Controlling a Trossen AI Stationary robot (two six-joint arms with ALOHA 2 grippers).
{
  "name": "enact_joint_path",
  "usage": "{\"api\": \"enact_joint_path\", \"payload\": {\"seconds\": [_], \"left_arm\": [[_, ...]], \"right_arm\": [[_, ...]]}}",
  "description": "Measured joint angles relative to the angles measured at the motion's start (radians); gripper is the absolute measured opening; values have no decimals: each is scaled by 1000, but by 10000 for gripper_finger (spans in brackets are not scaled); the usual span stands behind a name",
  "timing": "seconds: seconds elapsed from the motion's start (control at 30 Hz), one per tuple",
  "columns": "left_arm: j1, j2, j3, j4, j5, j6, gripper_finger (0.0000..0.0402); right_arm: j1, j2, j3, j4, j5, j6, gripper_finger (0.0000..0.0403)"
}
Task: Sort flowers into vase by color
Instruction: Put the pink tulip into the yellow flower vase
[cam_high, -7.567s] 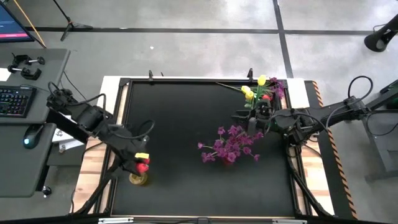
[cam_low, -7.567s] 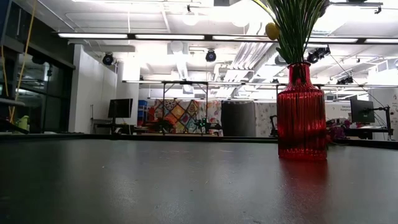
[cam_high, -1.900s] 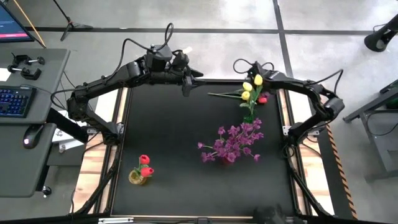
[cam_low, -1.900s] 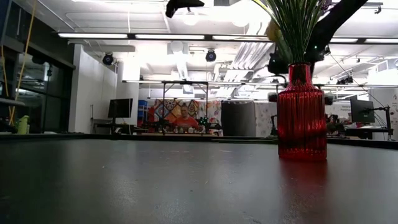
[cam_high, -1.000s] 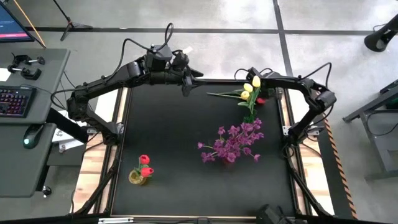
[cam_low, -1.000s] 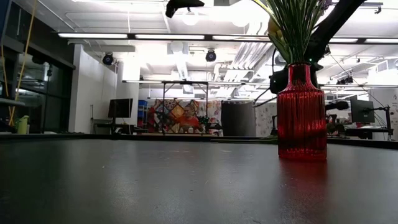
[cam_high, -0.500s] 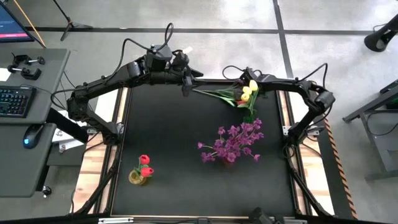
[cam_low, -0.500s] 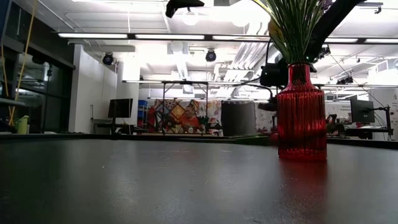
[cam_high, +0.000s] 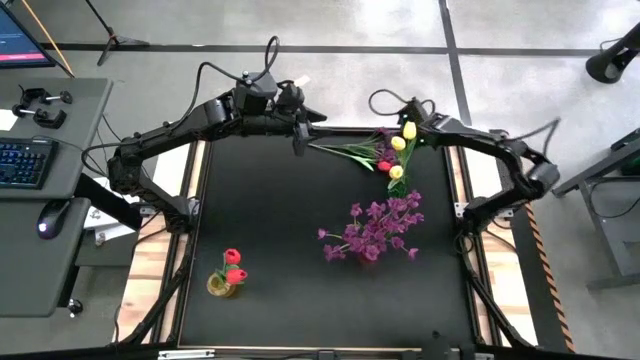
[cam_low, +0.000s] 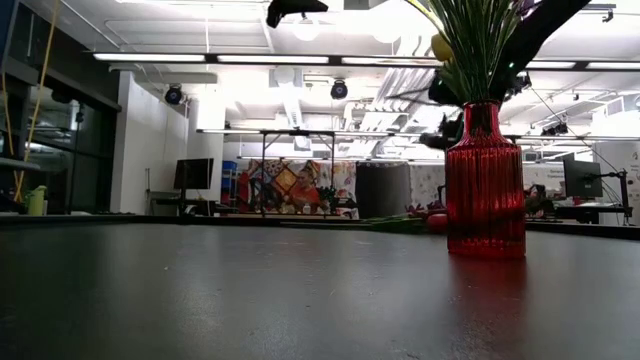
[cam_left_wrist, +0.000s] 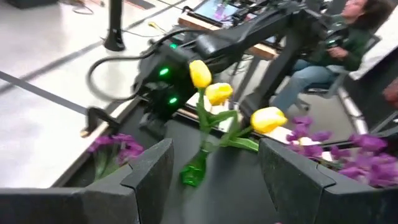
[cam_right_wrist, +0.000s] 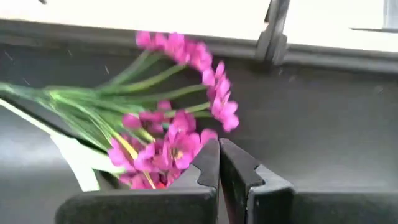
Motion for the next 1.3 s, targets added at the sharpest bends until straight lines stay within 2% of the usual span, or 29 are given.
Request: {"api": "enact_joint_path", "payload": {"seconds": [0.23,0.4,0.53,0.67,0.77,1.03,1.3], "left_arm": [[1,0,0,1,-111,94,222],[5,5,0,13,-120,126,222],[33,44,2,12,-126,78,222],[100,142,16,-30,16,22,222],[127,253,74,-99,57,72,222],[129,550,220,-180,8,283,223],[141,711,257,-180,-51,569,223]], "right_arm": [[-57,-128,0,14,1,15,0],[-100,-214,0,27,42,78,0],[-126,-302,0,51,48,119,0],[-134,-397,0,63,25,132,0],[-134,-462,0,62,-2,132,0],[-106,-575,0,60,-136,157,0],[-23,-604,0,52,-148,213,0]]}}
